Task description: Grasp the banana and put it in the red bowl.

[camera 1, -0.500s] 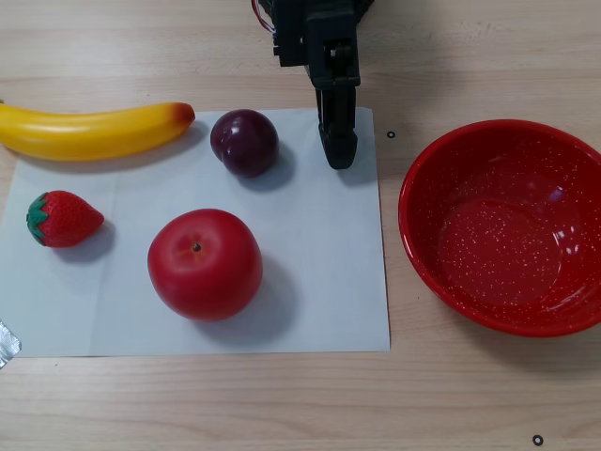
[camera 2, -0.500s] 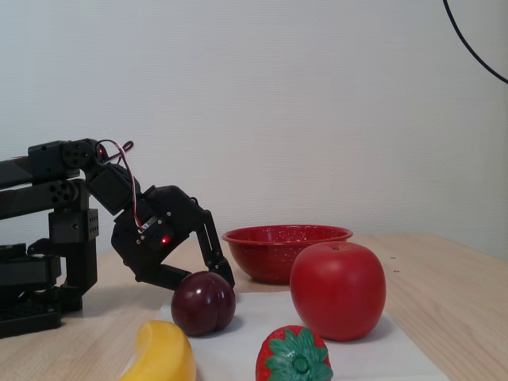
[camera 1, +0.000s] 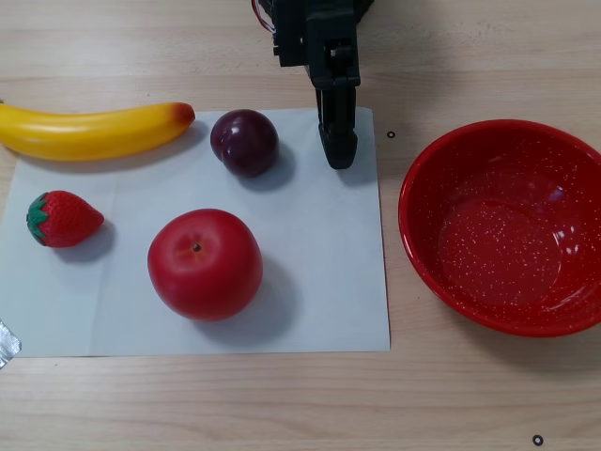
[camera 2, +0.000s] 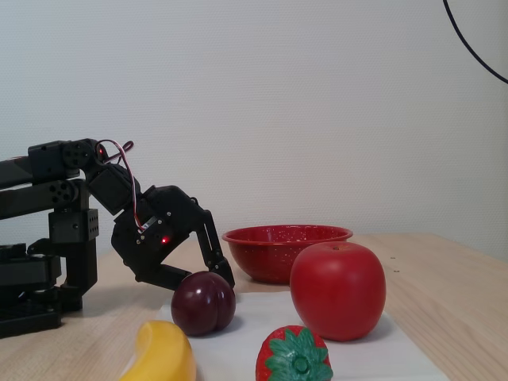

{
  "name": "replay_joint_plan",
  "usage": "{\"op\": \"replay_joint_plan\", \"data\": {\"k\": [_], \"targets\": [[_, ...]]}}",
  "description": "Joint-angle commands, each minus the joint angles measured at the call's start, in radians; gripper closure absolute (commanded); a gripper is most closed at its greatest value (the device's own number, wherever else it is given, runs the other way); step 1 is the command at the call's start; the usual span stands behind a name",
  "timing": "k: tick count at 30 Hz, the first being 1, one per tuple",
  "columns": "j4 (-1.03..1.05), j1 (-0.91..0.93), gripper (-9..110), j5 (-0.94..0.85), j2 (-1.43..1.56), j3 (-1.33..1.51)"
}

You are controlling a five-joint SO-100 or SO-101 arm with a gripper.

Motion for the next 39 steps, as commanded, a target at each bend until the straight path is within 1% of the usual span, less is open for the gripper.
{"op": "replay_joint_plan", "data": {"k": [1,5,14,28,34,39], "targets": [[0.020,-0.002,101,0.002,0.000,0.003],[0.032,-0.023,101,0.032,-0.020,-0.023],[0.167,-0.081,101,0.057,-0.189,-0.279],[0.505,-0.137,101,0.055,-0.466,-0.801],[0.640,-0.227,101,0.107,-0.586,-1.015],[0.723,-0.336,101,0.196,-0.692,-1.173]]}}
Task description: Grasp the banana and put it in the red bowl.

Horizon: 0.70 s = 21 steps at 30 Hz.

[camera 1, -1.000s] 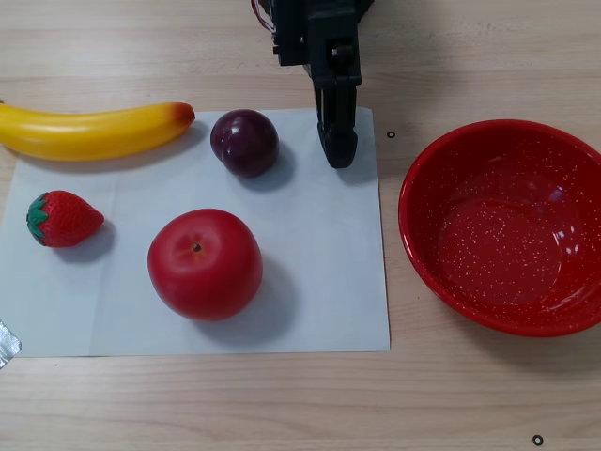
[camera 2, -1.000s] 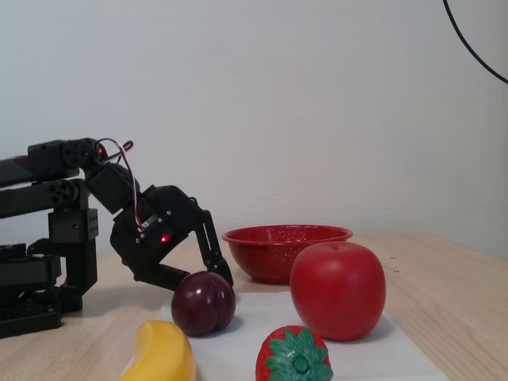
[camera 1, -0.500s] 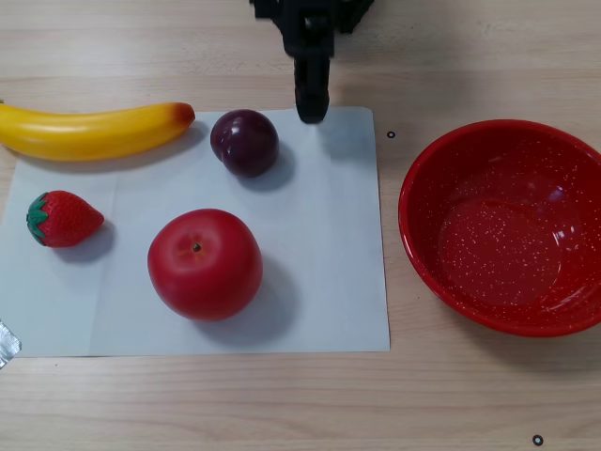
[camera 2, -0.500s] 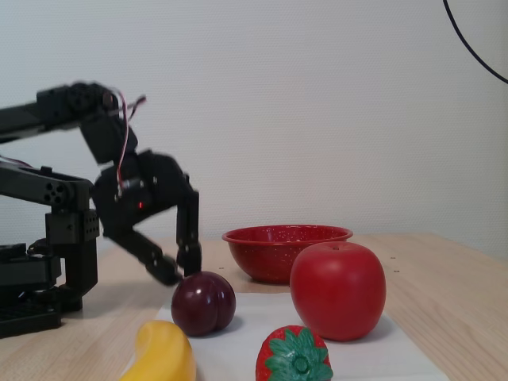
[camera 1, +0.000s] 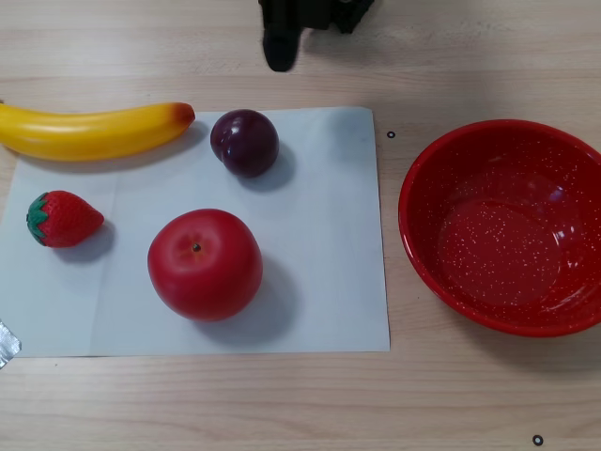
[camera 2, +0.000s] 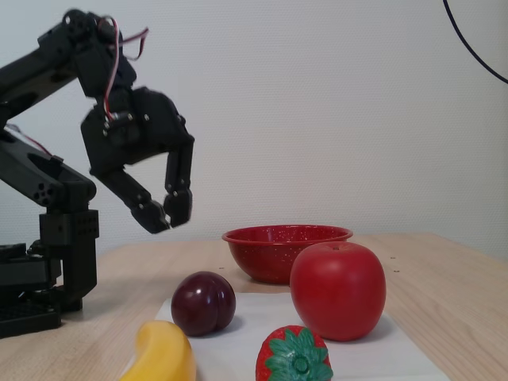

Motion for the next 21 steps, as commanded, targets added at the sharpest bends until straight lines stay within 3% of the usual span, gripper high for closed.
{"op": "replay_joint_plan", "data": {"k": [1,21], "targets": [[0.040,-0.040,101,0.060,-0.035,-0.135],[0.149,-0.466,101,0.449,-0.456,-0.523]]}}
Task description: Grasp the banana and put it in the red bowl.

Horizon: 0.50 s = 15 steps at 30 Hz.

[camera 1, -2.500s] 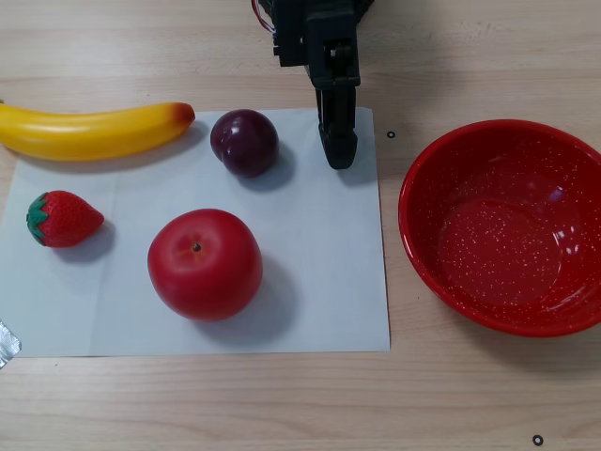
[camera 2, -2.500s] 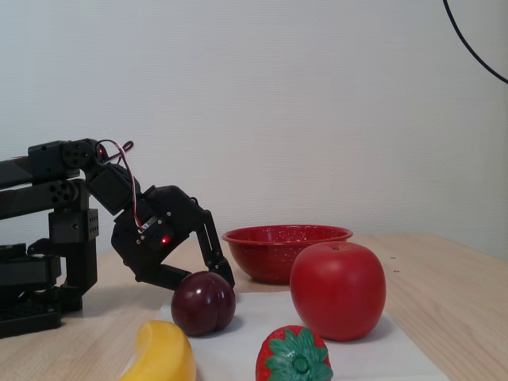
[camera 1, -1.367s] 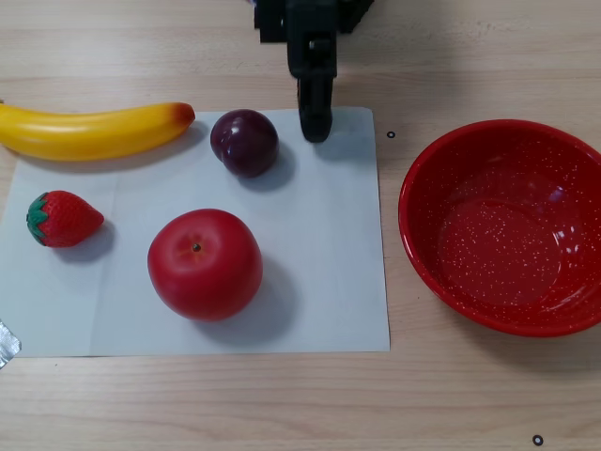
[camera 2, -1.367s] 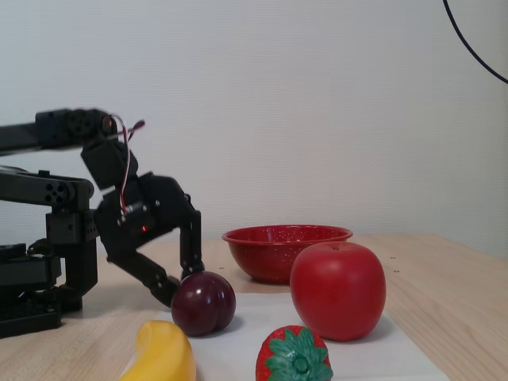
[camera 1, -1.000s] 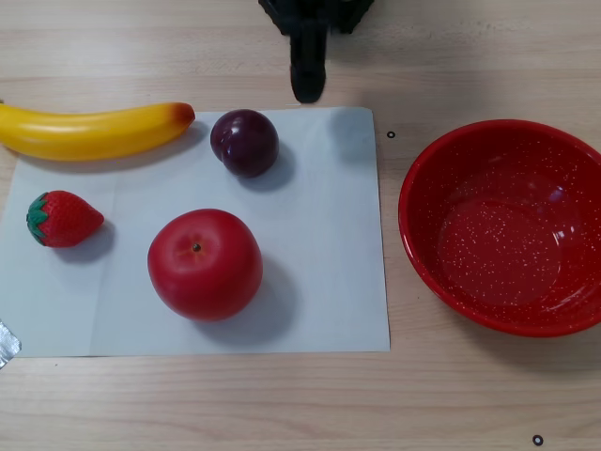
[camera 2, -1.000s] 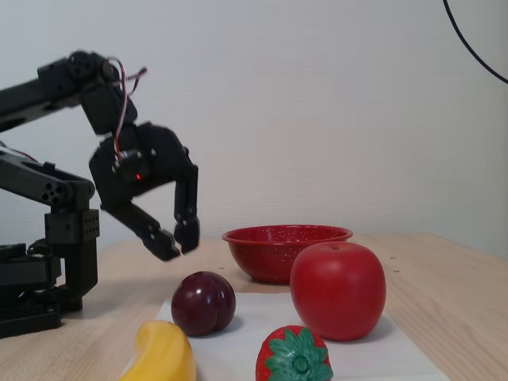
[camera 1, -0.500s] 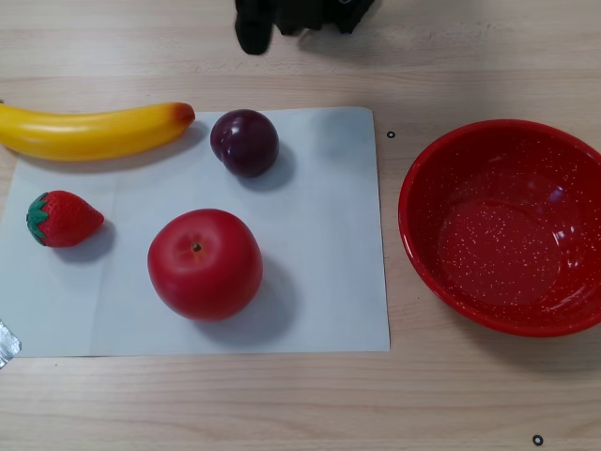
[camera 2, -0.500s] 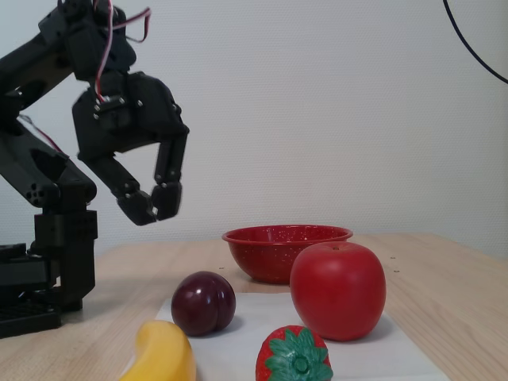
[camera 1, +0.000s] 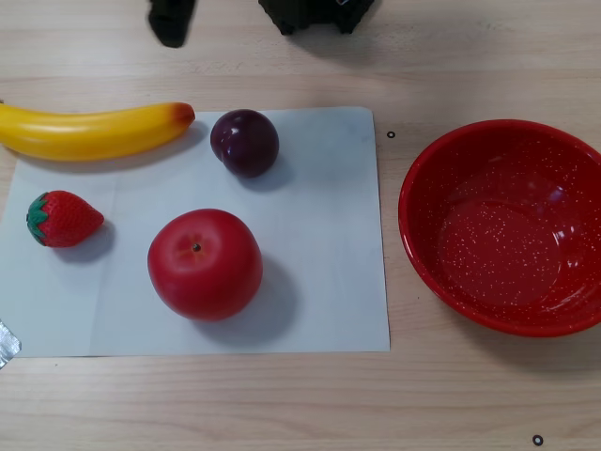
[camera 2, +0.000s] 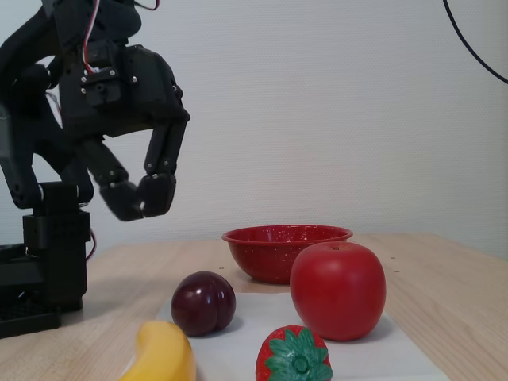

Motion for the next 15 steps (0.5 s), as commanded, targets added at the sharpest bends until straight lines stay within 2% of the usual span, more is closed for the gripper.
{"op": "replay_joint_plan", "data": {"k": [1,9,15], "targets": [[0.018,-0.037,101,0.052,-0.029,-0.123],[-0.049,-0.183,101,0.175,-0.225,-0.212],[-0.055,-0.227,101,0.222,-0.385,-0.337]]}}
